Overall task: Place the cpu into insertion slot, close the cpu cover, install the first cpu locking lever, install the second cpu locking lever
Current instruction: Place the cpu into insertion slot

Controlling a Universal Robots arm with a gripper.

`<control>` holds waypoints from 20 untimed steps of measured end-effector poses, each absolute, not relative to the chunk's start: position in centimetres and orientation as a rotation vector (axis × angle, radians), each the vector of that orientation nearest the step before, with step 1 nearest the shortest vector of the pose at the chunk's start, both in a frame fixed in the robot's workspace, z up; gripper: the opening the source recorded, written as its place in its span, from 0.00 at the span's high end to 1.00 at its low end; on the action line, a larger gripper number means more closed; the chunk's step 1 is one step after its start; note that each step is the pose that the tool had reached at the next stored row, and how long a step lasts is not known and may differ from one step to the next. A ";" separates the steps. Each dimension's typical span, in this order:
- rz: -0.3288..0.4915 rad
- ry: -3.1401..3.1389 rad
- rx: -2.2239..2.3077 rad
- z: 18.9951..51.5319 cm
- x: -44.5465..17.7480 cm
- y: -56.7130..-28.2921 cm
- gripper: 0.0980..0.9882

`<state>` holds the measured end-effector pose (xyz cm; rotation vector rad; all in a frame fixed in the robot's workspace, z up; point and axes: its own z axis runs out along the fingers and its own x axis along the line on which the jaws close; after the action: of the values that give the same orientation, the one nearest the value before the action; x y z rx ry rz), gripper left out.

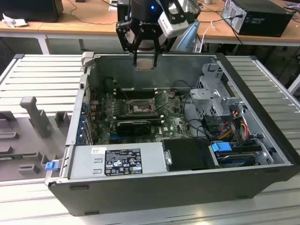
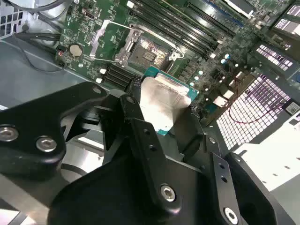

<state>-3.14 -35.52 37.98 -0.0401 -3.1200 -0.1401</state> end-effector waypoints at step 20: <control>-0.139 -3.120 -0.160 38.0 -3.1 -35.5 0.52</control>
<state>-3.14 -35.52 37.99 -0.1603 -3.1197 -0.1387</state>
